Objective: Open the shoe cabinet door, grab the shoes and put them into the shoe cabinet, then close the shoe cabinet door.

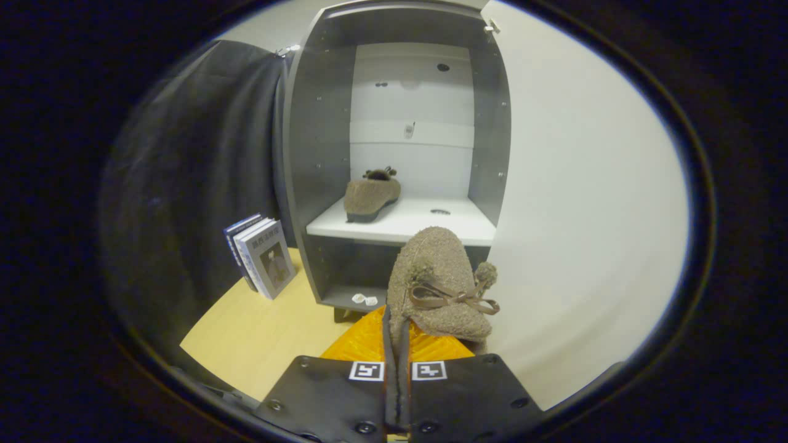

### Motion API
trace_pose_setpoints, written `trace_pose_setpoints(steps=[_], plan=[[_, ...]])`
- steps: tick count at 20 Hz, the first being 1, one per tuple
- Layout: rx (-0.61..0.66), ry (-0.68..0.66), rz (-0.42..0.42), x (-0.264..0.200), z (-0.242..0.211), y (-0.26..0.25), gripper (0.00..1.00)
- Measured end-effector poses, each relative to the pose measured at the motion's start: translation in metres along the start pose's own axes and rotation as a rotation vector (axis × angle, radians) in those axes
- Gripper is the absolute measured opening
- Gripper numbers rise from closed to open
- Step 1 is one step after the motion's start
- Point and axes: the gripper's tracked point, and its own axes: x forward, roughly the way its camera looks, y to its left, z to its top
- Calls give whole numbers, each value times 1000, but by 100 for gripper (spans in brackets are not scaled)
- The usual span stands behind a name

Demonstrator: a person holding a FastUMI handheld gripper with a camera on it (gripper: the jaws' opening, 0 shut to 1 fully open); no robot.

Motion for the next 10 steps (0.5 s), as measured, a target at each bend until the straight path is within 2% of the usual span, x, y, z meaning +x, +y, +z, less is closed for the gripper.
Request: trace_pose_setpoints(steps=[5,10], plan=[[-4,-66,-35,30,53,-8,2],[-3,-98,-93,83,97,-21,2]])
